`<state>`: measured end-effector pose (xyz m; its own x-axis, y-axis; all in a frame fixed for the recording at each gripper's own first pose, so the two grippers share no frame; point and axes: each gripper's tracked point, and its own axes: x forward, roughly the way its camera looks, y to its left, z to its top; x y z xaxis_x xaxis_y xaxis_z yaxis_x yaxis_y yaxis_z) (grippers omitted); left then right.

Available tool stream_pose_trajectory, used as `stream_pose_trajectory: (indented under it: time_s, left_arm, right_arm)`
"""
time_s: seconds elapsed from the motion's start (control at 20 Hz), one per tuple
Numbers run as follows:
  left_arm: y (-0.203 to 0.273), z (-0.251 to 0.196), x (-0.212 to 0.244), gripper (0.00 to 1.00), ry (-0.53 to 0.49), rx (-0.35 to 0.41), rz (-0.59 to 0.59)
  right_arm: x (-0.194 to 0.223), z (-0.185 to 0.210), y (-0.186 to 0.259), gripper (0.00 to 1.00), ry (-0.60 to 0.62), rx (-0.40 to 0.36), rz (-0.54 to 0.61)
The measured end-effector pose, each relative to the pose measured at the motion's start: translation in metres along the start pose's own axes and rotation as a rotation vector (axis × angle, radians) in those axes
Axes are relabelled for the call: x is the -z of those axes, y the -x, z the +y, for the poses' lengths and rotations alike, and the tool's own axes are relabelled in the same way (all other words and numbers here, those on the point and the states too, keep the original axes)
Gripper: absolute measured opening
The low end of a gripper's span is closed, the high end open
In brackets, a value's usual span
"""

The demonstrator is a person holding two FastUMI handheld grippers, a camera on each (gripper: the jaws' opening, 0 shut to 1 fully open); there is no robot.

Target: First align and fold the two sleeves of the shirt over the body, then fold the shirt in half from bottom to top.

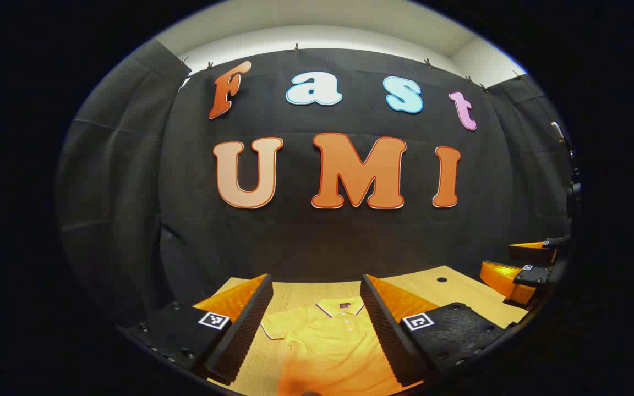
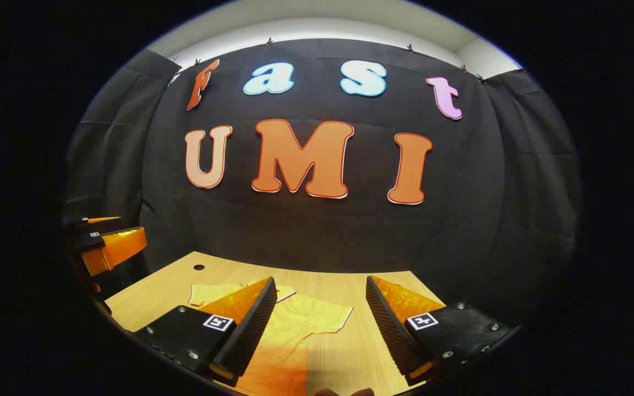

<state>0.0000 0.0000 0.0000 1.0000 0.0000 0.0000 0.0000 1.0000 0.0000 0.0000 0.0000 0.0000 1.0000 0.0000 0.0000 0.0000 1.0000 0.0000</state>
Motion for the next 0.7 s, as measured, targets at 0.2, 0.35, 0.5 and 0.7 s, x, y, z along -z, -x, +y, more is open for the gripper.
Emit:
stream_pose_trajectory:
  time_s: [0.2,0.35,0.5,0.7]
  left_arm:
    - [-0.003,0.0,-0.004,0.98,-0.015,-0.007,-0.01]
    - [-0.004,-0.005,0.001,0.98,0.0,0.007,0.003]
    - [-0.003,-0.003,0.006,0.98,-0.002,-0.004,0.013]
    - [-0.001,-0.008,0.003,0.98,-0.028,-0.019,0.0]
  right_arm:
    - [0.001,-0.001,-0.006,0.99,-0.013,-0.007,-0.001]
    - [0.003,-0.001,-0.009,0.99,-0.017,-0.011,0.004]
    - [0.005,0.0,-0.01,0.99,-0.013,-0.018,-0.003]
    - [0.012,0.006,-0.018,0.98,-0.032,-0.048,0.012]
